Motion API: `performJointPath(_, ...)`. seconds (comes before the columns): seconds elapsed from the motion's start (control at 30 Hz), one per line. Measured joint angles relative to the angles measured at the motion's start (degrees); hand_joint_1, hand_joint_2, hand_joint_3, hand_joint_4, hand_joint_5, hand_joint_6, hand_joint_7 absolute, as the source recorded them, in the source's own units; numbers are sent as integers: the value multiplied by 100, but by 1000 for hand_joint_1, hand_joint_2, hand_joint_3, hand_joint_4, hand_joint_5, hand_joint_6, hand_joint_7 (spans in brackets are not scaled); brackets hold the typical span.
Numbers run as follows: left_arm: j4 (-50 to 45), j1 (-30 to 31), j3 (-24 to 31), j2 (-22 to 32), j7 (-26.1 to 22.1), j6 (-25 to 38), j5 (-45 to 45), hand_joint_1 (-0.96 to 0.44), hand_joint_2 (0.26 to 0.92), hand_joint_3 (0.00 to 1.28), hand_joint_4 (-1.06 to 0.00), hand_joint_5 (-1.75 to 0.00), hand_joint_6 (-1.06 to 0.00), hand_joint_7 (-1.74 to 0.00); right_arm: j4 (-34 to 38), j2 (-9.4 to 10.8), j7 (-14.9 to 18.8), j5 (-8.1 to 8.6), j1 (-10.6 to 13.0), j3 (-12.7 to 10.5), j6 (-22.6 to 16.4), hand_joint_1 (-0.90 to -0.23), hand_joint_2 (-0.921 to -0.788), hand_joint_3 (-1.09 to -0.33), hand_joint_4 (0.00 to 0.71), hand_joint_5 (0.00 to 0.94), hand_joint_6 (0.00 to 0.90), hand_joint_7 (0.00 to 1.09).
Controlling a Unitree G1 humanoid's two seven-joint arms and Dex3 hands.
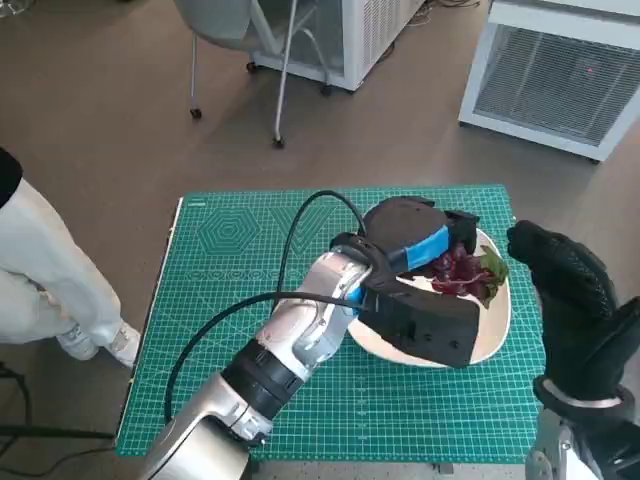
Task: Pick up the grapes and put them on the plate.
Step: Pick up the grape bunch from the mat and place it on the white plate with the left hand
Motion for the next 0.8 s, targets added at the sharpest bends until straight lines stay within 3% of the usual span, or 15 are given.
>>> performJointPath(0.17,8,0,12,-5,-1,7,-43,4,921,164,-526,-1468,-601,-1068,0,3,-26,-3,0,1,-1,-505,-921,-543,454,0,157,533)
performJointPath(0.23,23,0,37,-15,-11,15,-113,80,904,218,-515,-1443,-544,-1002,0,4,-33,-5,0,2,-1,-505,-921,-543,455,0,156,535)
performJointPath(0.33,71,-1,118,-39,-97,39,-288,224,873,270,-513,-1382,-496,-511,4,8,-47,-10,0,7,-4,-505,-921,-542,455,1,156,537)
performJointPath(0.4,119,-7,174,-57,-234,83,-427,102,870,203,-434,-1064,-454,-248,9,12,-55,-14,0,12,-5,-505,-921,-542,455,1,155,538)
performJointPath(0.47,158,-12,198,-66,-423,152,-533,-131,873,111,-283,-582,-384,-116,12,19,-61,-15,0,17,-5,-505,-921,-541,455,1,155,539)
performJointPath(0.53,183,-12,202,-62,-633,225,-606,-279,880,60,-170,-295,-321,-57,12,29,-65,-15,0,22,-5,-505,-921,-541,456,1,155,540)
performJointPath(0.63,222,-19,202,-45,-948,311,-699,-409,888,28,-89,-107,-257,-21,12,38,-67,-16,1,26,-5,-505,-921,-541,455,1,154,541)
performJointPath(0.8,437,-104,255,-5,-1452,236,-973,-511,900,14,-21,-18,-189,-3,13,44,-70,-16,0,32,-5,-505,-921,-541,456,1,153,543)
